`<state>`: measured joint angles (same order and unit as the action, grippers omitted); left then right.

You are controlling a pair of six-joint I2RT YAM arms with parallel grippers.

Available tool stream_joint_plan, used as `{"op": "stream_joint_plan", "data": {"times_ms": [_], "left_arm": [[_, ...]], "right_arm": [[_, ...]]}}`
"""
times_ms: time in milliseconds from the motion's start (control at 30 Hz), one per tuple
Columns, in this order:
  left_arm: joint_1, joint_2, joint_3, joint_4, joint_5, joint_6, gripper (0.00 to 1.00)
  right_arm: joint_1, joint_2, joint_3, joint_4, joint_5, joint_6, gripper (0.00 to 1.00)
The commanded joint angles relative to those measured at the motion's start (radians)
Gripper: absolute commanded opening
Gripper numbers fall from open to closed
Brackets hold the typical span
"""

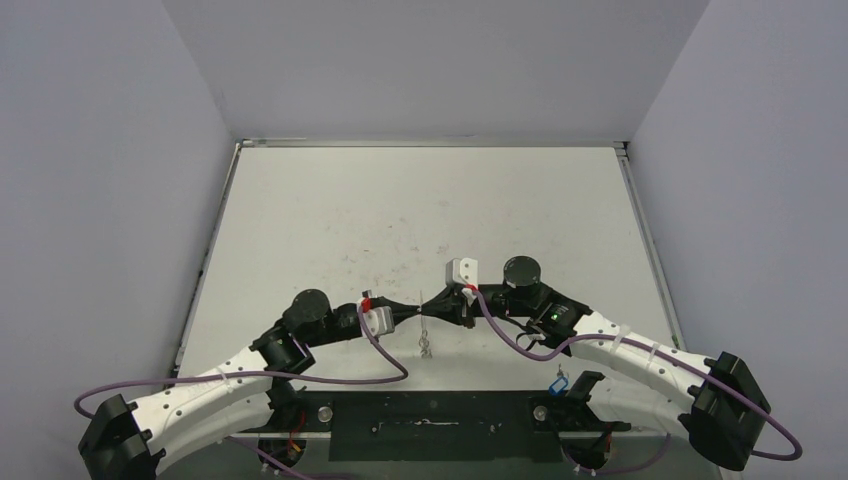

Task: Put the keys on the keyring

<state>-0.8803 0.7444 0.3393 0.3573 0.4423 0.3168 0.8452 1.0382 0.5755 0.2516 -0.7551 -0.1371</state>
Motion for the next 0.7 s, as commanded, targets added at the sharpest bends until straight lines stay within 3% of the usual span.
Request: {"op": "stream_joint_plan", "data": {"times_ms": [0, 133, 300, 400, 667], "left_arm": [[-0.002, -0.018, 0.054, 0.012, -0.005, 0.005, 0.00], [-0.002, -0.031, 0.102, -0.126, -0.010, 0.044, 0.00], [-0.002, -0.022, 0.173, -0.280, -0.011, 0.083, 0.00], [-0.002, -0.001, 0.218, -0.369, -0.015, 0.111, 0.00], [-0.003, 0.071, 0.389, -0.711, -0.069, 0.238, 0.00]], "right_arm": [[0.015, -0.017, 0.018, 0.049, -0.015, -0.014, 0.00], [0.015, -0.035, 0.010, 0.043, 0.033, -0.028, 0.07], [0.014, -0.051, 0.007, 0.043, 0.050, -0.032, 0.37], [0.013, -0.056, 0.002, 0.044, 0.060, -0.033, 0.49], [0.011, -0.102, -0.023, 0.042, 0.086, -0.039, 0.59]]}}
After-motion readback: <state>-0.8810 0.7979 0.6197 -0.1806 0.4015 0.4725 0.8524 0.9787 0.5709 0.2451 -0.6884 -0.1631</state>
